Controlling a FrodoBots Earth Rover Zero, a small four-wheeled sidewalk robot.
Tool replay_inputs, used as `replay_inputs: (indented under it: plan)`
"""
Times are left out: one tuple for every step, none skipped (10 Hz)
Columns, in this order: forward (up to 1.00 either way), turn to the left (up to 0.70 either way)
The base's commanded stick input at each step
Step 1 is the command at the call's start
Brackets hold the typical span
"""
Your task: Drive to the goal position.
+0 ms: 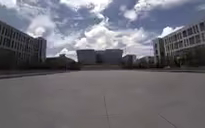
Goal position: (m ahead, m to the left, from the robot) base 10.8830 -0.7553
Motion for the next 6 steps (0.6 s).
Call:
replay_inputs:
  plan:
    - [0.70,0.13]
    - [0.70,0.12]
    - [0.70,0.11]
    - [0.70,0.11]
    - [0.70,0.11]
    - [0.70,0.09]
